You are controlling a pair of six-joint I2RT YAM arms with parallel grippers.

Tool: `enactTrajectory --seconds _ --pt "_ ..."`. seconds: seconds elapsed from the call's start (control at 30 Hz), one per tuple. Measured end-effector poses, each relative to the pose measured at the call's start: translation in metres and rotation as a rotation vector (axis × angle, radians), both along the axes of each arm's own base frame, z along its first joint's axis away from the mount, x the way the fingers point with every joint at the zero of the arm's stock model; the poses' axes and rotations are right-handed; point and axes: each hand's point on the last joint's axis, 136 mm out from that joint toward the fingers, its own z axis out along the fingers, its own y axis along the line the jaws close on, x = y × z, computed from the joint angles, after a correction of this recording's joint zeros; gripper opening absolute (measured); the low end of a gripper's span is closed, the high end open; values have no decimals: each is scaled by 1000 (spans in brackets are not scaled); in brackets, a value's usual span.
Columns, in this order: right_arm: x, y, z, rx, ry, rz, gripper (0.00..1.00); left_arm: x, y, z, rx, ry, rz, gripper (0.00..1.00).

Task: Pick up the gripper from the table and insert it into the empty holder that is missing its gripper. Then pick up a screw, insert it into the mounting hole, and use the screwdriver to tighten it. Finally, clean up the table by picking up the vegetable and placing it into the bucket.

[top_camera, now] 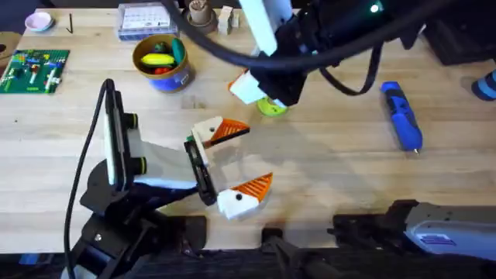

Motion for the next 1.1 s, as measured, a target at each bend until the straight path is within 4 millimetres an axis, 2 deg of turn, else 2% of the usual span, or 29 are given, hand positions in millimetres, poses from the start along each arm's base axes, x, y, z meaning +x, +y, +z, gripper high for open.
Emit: enactTrajectory --seconds 0.27,0.6,0.9,1.1 --pt "-19 15 0 -15 48 39 6 0 0 0 0 0 0 993" --pt "-30 33 -2 -93 123 73 6 0 0 0 0 0 0 993" --pt "-48 47 -20 -148 161 131 6 0 0 0 0 0 0 993" --pt "-48 49 -22 -147 162 134 6 0 0 0 0 0 0 993"
